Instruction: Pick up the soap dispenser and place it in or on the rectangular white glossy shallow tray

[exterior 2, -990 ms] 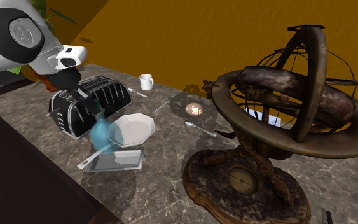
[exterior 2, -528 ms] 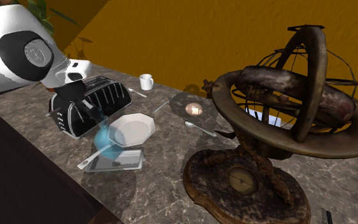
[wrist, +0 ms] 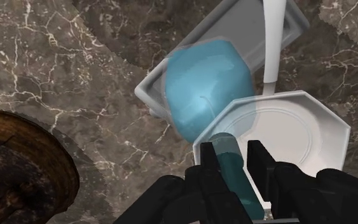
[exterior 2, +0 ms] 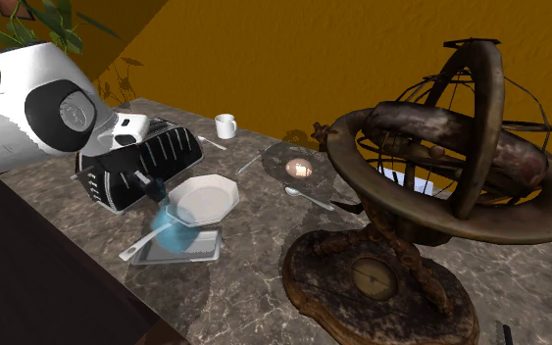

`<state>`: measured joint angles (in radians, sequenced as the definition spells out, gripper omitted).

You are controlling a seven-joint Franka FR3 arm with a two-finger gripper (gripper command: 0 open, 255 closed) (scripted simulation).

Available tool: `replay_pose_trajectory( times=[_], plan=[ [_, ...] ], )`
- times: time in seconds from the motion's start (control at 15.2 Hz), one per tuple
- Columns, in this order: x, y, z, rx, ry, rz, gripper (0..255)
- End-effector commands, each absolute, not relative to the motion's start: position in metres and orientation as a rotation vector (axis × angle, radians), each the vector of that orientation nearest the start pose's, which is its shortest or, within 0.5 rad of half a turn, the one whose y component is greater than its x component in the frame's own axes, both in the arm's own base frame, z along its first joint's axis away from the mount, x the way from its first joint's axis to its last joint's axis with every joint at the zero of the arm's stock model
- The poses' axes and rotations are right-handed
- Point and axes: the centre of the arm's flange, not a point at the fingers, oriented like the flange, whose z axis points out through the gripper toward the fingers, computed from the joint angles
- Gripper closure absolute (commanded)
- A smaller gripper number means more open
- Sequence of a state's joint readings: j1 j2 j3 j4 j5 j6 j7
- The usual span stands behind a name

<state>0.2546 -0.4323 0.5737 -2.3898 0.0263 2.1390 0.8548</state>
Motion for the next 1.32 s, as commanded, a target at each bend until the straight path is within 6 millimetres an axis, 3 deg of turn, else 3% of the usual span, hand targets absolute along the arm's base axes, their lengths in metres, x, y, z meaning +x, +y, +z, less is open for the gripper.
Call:
replay_pose_trajectory(
  times=[0.0, 0.13, 0.59, 0.66, 0.99, 1.25],
  plan=[
    [0.292, 0.338, 0.455, -3.17, 0.109, -0.372, 255],
    [0.292, 0.338, 0.445, -3.17, 0.109, -0.372, 255],
    [0.292, 0.338, 0.445, -3.17, 0.109, -0.372, 255],
    [0.292, 0.338, 0.445, -3.17, 0.109, -0.372, 0],
    [0.292, 0.338, 0.445, -3.17, 0.109, -0.372, 0],
    [0.28, 0.341, 0.493, -3.17, 0.109, -0.372, 0]
  ],
)
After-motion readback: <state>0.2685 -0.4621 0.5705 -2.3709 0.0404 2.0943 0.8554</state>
